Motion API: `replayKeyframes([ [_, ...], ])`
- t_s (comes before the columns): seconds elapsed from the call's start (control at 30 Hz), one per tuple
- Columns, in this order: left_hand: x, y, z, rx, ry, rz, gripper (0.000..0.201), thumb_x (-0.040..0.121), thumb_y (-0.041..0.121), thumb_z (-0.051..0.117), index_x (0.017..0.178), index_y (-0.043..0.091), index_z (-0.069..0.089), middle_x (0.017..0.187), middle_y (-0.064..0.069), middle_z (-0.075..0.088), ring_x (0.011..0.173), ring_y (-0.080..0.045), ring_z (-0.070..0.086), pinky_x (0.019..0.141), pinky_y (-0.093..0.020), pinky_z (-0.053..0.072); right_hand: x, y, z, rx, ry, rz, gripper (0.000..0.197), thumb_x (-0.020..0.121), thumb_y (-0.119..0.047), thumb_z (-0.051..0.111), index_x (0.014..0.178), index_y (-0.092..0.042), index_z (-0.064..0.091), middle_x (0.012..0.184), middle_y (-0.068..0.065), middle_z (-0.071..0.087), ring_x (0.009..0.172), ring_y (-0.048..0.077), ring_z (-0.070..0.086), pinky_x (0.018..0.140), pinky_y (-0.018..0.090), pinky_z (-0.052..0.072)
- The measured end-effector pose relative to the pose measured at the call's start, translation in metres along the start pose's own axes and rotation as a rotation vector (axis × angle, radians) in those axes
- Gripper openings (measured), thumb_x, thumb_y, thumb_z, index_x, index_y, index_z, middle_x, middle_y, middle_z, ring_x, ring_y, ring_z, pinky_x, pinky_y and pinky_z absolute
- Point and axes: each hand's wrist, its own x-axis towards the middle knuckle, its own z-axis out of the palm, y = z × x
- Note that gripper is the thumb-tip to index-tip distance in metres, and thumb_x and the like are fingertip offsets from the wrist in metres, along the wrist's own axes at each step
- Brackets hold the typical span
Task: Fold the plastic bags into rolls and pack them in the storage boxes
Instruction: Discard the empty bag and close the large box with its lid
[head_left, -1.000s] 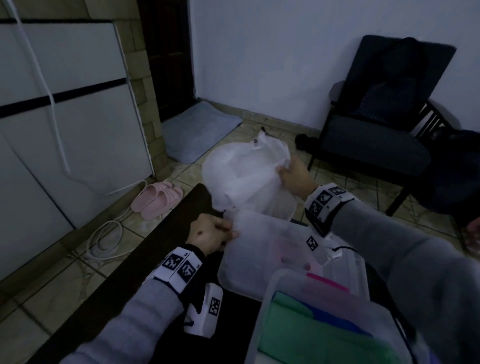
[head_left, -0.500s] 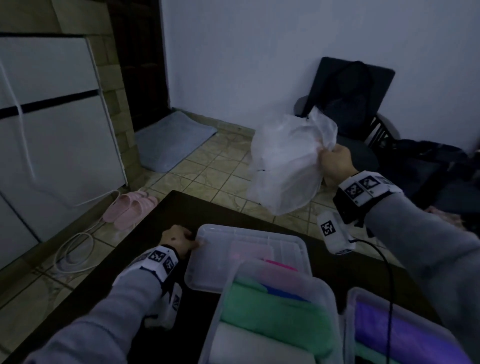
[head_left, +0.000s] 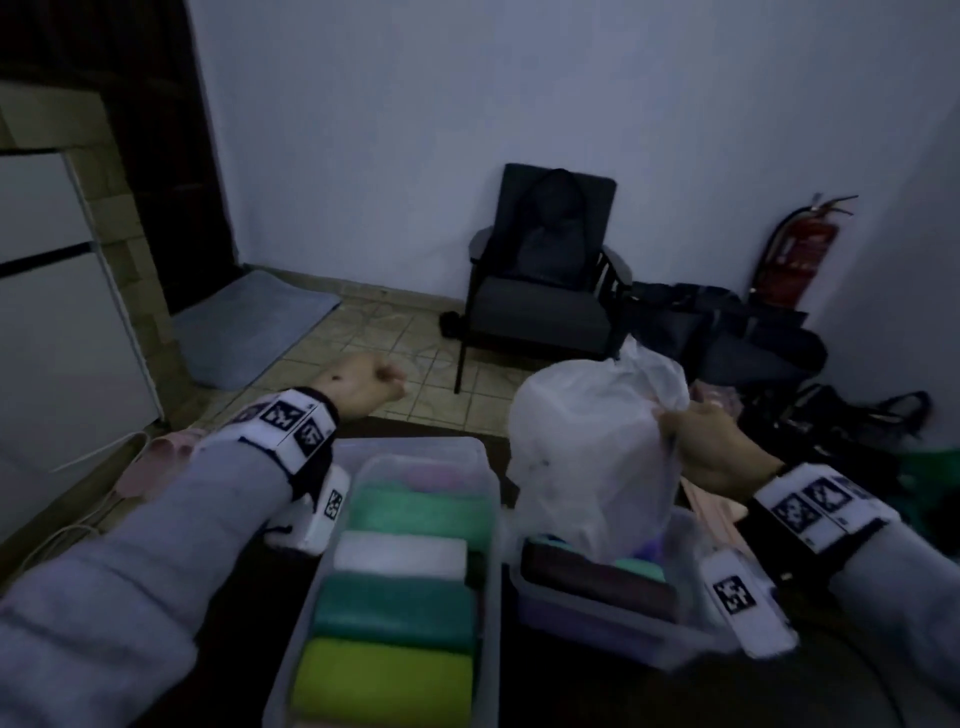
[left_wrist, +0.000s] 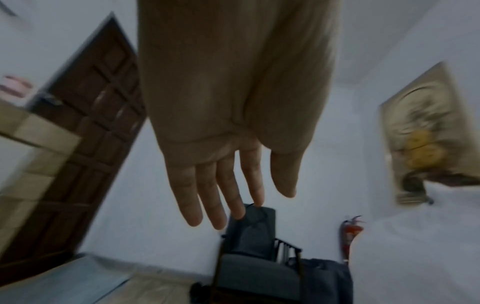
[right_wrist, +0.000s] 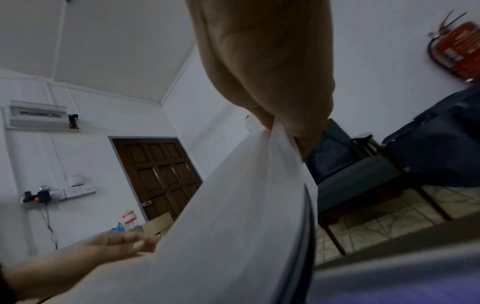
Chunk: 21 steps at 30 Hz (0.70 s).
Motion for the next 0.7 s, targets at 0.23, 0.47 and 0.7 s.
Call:
replayKeyframes([
  [0.23, -0.081, 0.122, 0.103, -0.020, -0.253, 0.319, 0.041, 0.091, 0.027, 0.059, 0.128, 0.008, 0.055, 0.127, -0.006, 0.058, 0.117, -0.023, 0.056, 0.100, -0.036, 0.044, -0.111, 0.085, -0.132, 0.157, 0.107, 0.043, 0.016, 0.096, -0.003, 0.045, 0.092, -0.007, 0.061, 0.087, 0.012, 0.064, 0.077, 0.022, 0.060, 0.065, 0.033, 0.056],
  [0.47, -0.162, 0.176, 0.268, 0.086, -0.494, 0.447, 0.042, 0.095, 0.029, 0.052, 0.135, 0.016, 0.046, 0.139, -0.004, 0.048, 0.126, -0.022, 0.046, 0.100, -0.028, 0.036, -0.214, 0.208, -0.214, 0.301, 0.482, 0.048, 0.027, 0.086, -0.038, 0.063, 0.079, -0.012, 0.064, 0.069, -0.005, 0.071, 0.075, 0.021, 0.061, 0.061, 0.028, 0.054],
  [0.7, -0.177, 0.143, 0.370, 0.268, -0.484, 0.255, 0.066, 0.096, 0.045, 0.041, 0.150, 0.019, 0.014, 0.158, -0.008, 0.005, 0.146, -0.026, 0.004, 0.117, -0.042, 0.010, -0.301, 0.353, -0.217, 0.372, 0.818, 0.232, 0.022, 0.093, -0.021, 0.058, 0.108, -0.008, 0.066, 0.111, 0.011, 0.065, 0.103, 0.024, 0.057, 0.075, 0.018, 0.051],
])
